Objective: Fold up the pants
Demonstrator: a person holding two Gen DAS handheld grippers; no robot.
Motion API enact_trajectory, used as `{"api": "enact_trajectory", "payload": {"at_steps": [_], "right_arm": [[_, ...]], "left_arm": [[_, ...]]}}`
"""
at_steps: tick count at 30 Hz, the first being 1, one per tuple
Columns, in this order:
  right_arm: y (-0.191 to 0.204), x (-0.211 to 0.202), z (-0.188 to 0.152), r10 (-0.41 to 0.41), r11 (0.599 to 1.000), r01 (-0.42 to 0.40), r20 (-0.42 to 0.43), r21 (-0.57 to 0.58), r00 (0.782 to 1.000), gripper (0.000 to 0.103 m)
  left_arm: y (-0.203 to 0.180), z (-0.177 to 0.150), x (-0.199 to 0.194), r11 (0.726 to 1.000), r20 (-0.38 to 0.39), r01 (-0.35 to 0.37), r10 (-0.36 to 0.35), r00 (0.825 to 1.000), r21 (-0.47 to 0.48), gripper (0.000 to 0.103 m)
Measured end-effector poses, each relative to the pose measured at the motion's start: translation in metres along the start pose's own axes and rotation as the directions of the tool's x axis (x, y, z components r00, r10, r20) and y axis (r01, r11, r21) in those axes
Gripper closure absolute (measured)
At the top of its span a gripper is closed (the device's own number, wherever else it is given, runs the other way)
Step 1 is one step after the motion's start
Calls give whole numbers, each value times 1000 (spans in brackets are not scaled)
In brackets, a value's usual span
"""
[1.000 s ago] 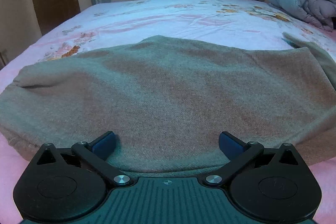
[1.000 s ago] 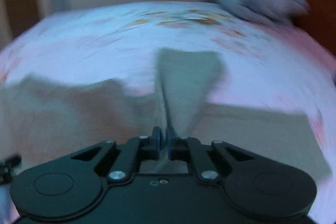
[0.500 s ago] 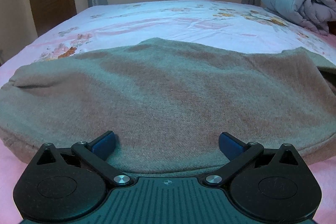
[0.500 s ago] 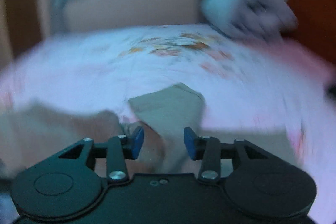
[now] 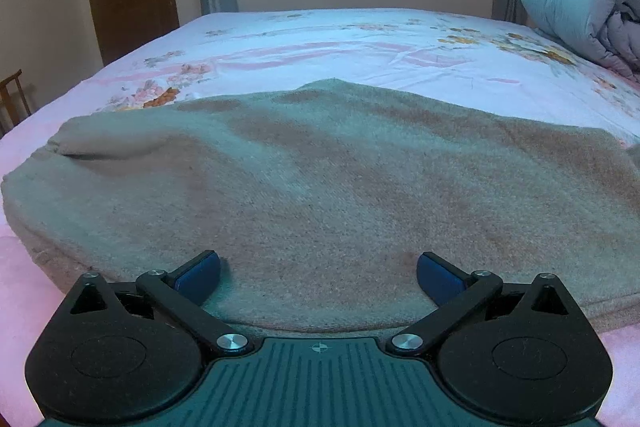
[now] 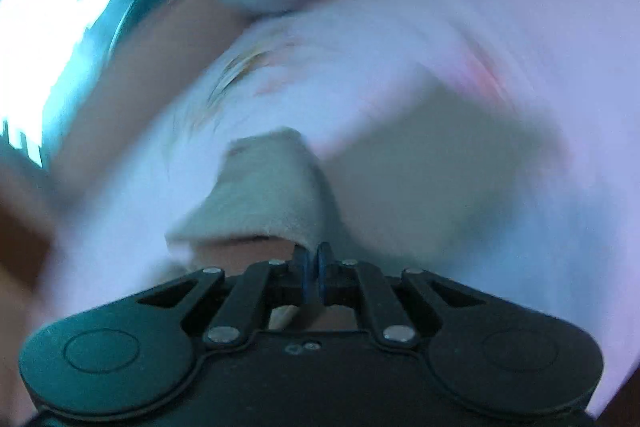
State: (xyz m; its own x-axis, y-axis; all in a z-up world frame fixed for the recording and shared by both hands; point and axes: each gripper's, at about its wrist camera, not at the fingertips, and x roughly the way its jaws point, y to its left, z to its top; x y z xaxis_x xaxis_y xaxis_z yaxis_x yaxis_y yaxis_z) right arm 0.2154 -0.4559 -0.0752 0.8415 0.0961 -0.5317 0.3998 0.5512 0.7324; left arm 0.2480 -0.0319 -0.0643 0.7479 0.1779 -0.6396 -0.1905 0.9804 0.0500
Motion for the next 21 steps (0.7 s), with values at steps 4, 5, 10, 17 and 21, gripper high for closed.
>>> {"api": "enact_trajectory", "payload": {"at_steps": [4, 5, 10, 17, 21], "right_arm": [[-9, -35, -10, -71, 993, 78, 81, -84, 994, 93], [10, -43, -12, -59, 972, 82, 109, -222, 992, 91], [107, -18, -47, -125, 574, 183, 136, -798, 983, 80], [135, 47, -118, -189, -170, 220, 251, -961, 949, 71], [134, 70, -127, -219, -302, 229, 301, -926, 928, 102]], "left_arm": [[1, -1, 1, 1000, 5, 8, -8, 1000, 10, 0], [0, -2, 1, 1000, 7, 8, -8, 1000, 12, 0], [-2, -3, 2, 1000, 8, 3, -3, 1000, 5, 0], [5, 0, 0, 999, -6, 35, -34, 999, 14, 0], [4, 0, 2, 999, -4, 31, -31, 1000, 16, 0]]}}
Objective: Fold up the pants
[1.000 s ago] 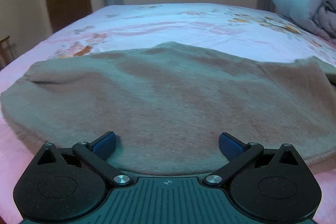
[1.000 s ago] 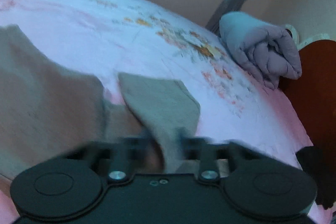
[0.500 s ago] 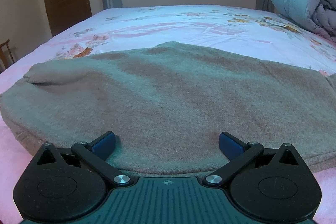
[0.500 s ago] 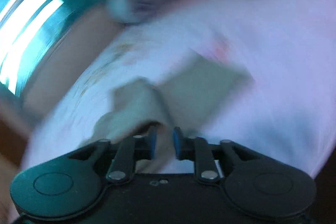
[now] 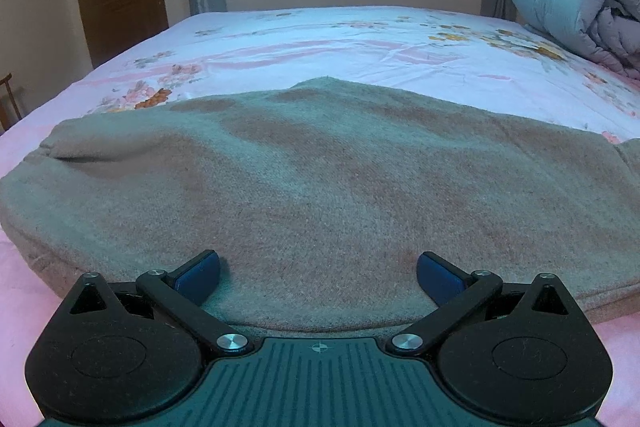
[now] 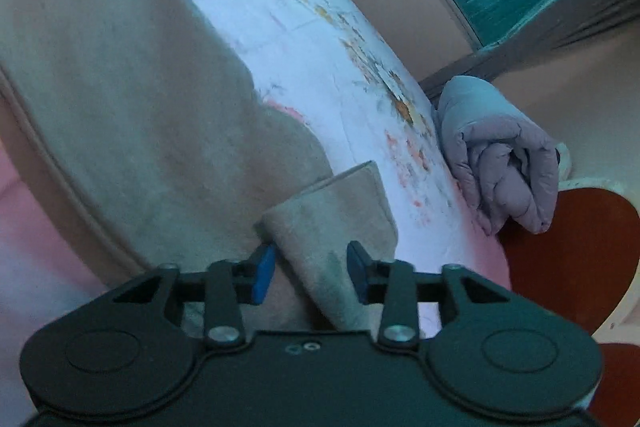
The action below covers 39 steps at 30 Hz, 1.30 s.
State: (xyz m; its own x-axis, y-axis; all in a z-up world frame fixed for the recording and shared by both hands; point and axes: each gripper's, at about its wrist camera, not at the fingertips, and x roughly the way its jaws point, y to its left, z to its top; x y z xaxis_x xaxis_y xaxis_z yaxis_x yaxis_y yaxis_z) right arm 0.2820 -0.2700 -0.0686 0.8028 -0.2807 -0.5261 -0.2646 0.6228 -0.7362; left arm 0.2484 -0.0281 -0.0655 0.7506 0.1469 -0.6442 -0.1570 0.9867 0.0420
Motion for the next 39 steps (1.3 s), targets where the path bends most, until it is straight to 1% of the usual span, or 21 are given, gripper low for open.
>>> {"api": "enact_trajectory", "payload": {"at_steps": [1, 2, 4, 6, 7, 8, 10, 11, 12, 13, 15, 16, 20, 24, 26, 29, 31, 34, 36, 38, 39], "right_arm": [[-7, -1, -1, 3, 998, -2, -6, 56, 1000, 103], [-24, -4, -5, 17, 988, -19, 11, 155, 1000, 103], [-62, -20, -12, 28, 916, -61, 88, 397, 996, 103], [-108, -45, -38, 58, 728, -187, 213, 660, 975, 103], [-132, -50, -58, 52, 576, -232, 248, 784, 967, 103], [-149, -53, -81, 53, 452, -258, 263, 854, 963, 103], [-169, -38, -137, 69, 147, -277, 270, 950, 960, 103], [-170, -27, -162, 91, 39, -263, 258, 964, 962, 103], [-169, -16, -186, 116, -58, -246, 251, 968, 961, 103], [-166, -6, -209, 137, -135, -211, 229, 968, 964, 103], [-160, 1, -237, 159, -236, -204, 245, 950, 956, 103], [-157, 1, -245, 155, -271, -215, 263, 938, 952, 103], [-159, -7, -240, 121, -296, -266, 312, 917, 942, 103], [-179, -17, -227, 106, -273, -310, 348, 911, 931, 103], [-180, -17, -236, 147, -257, -265, 308, 930, 940, 103], [-160, 13, -263, 239, -289, -156, 229, 944, 943, 103], [-153, 20, -273, 208, -337, -188, 267, 923, 941, 103], [-157, 9, -269, 152, -349, -237, 304, 907, 940, 103], [-160, 3, -265, 128, -342, -268, 327, 901, 936, 103], [-158, 10, -268, 175, -341, -227, 299, 912, 938, 103], [-156, 20, -271, 213, -354, -196, 283, 914, 935, 103]], "left_arm": [[0, 0, 0, 1000, 0, 1, -1, 1000, 1, 0], [0, 0, 0, 1000, 1, 3, -3, 1000, 2, 0], [0, -1, -1, 1000, 5, 6, -6, 1000, 4, 0], [0, -2, 0, 1000, 8, 3, -3, 1000, 6, 0], [-1, -2, 0, 1000, 8, 1, -1, 1000, 6, 0], [-1, -2, 0, 1000, 7, 1, -1, 1000, 4, 0], [-1, -1, 0, 1000, 3, 3, -3, 1000, 5, 0], [0, -1, 0, 1000, 1, 5, -5, 1000, 7, 0], [0, 0, 0, 1000, -2, 8, -8, 1000, 9, 0], [1, 0, 1, 1000, -4, 12, -11, 1000, 8, 0], [1, 1, 1, 1000, -9, 17, -17, 1000, 12, 0], [1, 2, 1, 1000, -11, 20, -19, 1000, 13, 0], [4, 8, 4, 999, -39, 38, -38, 999, 19, 0], [11, 15, 7, 995, -85, 90, -87, 993, 30, 0], [15, 17, 8, 992, -96, 117, -113, 989, 40, 0], [17, 15, 9, 989, -95, 138, -133, 987, 52, 0], [17, 15, 9, 988, -96, 144, -138, 986, 57, 0], [17, 16, 10, 987, -95, 148, -142, 985, 58, 0], [18, 16, 10, 987, -92, 147, -142, 986, 59, 0], [17, 14, 10, 988, -85, 142, -137, 987, 58, 0], [16, 14, 9, 989, -81, 139, -134, 988, 59, 0]]}}
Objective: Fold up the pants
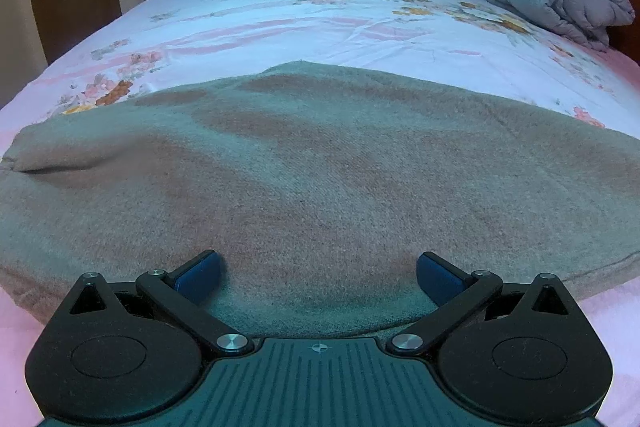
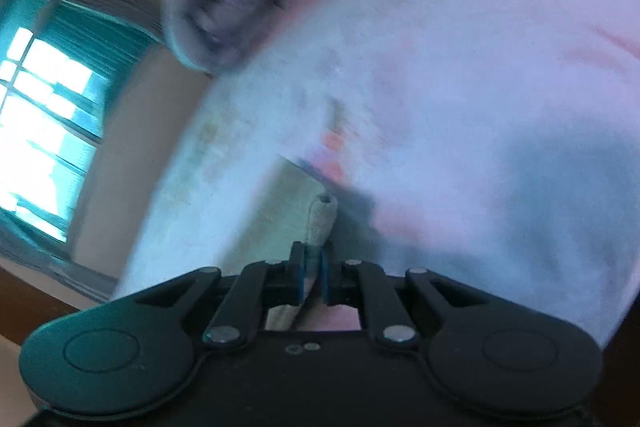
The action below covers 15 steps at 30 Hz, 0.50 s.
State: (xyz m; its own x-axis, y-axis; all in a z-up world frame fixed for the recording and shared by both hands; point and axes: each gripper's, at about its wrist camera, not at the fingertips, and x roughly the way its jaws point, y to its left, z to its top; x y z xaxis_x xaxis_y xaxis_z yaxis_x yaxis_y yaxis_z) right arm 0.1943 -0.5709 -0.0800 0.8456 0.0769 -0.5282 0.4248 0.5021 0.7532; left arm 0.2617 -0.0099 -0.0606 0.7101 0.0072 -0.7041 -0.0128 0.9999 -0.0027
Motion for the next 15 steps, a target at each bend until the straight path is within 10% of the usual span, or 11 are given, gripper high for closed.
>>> {"api": "enact_trajectory", "payload": {"at_steps": [4, 15], "right_arm": [[-15, -14, 5, 69, 994, -72, 40, 87, 997, 90], [-40, -9, -9, 81, 974, -90, 52, 210, 995, 98]], "left_arm": [[1, -1, -2, 1000, 3, 7, -7, 1000, 2, 0], [-4, -3, -2, 1000, 15, -3, 3, 1000, 1, 0]]}}
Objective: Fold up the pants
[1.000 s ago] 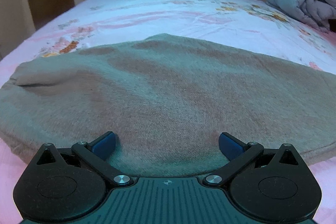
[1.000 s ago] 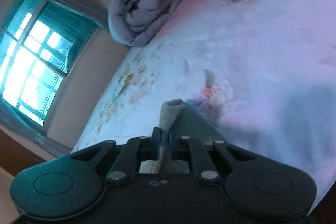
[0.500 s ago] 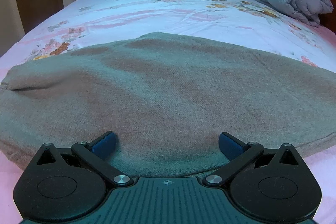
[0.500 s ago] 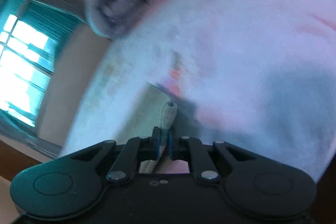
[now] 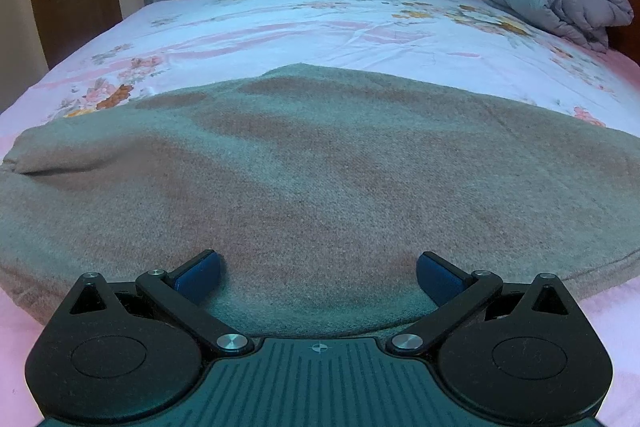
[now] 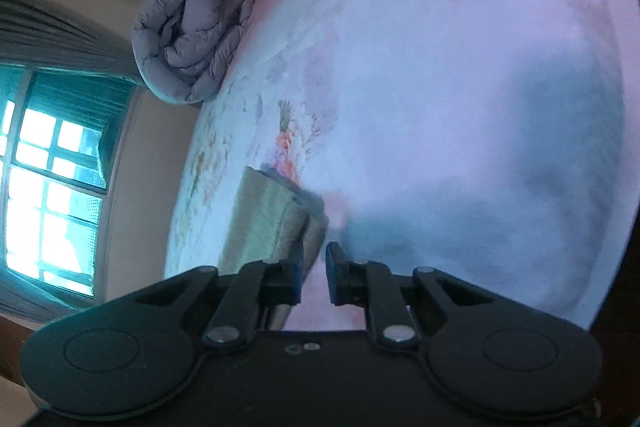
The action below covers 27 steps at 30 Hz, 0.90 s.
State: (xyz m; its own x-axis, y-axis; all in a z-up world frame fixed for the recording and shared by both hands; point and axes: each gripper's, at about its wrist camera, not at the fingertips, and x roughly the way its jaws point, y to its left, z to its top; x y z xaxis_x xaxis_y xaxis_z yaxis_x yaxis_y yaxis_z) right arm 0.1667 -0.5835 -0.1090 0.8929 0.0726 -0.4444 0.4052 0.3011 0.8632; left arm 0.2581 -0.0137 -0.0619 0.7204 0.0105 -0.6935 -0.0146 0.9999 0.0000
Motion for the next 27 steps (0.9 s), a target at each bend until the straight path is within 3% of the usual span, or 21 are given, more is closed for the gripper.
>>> {"api": "enact_trajectory", "payload": {"at_steps": [5, 8, 10, 12, 13, 14, 16, 18, 22, 24, 26, 27], "right_arm": [[5, 22, -2, -1, 1000, 2, -33, 21, 999, 103], [27, 9, -2, 10, 991, -5, 38, -133, 999, 103], [41, 4, -5, -41, 969, 59, 81, -240, 996, 103], [31, 12, -3, -148, 957, 168, 100, -235, 984, 103], [17, 12, 2, -157, 965, 175, 107, -194, 982, 103], [8, 10, 7, -131, 977, 147, 106, -153, 986, 103], [15, -3, 7, -114, 971, 137, 124, -198, 986, 103], [18, -21, 6, -20, 984, 45, 139, -173, 990, 103], [8, -14, 0, 101, 995, -101, 26, -4, 995, 91], [11, -4, -7, 107, 994, -107, -15, 13, 994, 91], [15, 9, -13, 65, 997, -62, -62, 39, 996, 89], [15, 12, -17, 60, 997, -56, -69, 55, 996, 85]], "left_arm": [[0, 0, 1, 1000, 4, 1, -1, 1000, 0, 0], [1, 0, 1, 1000, 6, 4, -4, 1000, 1, 0], [2, 0, 1, 1000, 6, 8, -8, 1000, 3, 0], [3, 0, 1, 1000, 5, 11, -11, 1000, 6, 0], [3, 0, 1, 1000, 3, 15, -15, 1000, 8, 0], [4, 0, 0, 1000, 3, 21, -21, 1000, 11, 0], [5, 1, 0, 1000, 4, 26, -26, 1000, 15, 0], [4, 0, 1, 1000, 8, 24, -24, 1000, 16, 0], [2, -1, 1, 1000, 15, 17, -18, 1000, 15, 0], [2, -1, 1, 1000, 11, 22, -22, 1000, 16, 0], [3, 0, 1, 999, 5, 27, -27, 1000, 17, 0], [4, 0, 1, 999, 3, 29, -29, 1000, 16, 0]]}}
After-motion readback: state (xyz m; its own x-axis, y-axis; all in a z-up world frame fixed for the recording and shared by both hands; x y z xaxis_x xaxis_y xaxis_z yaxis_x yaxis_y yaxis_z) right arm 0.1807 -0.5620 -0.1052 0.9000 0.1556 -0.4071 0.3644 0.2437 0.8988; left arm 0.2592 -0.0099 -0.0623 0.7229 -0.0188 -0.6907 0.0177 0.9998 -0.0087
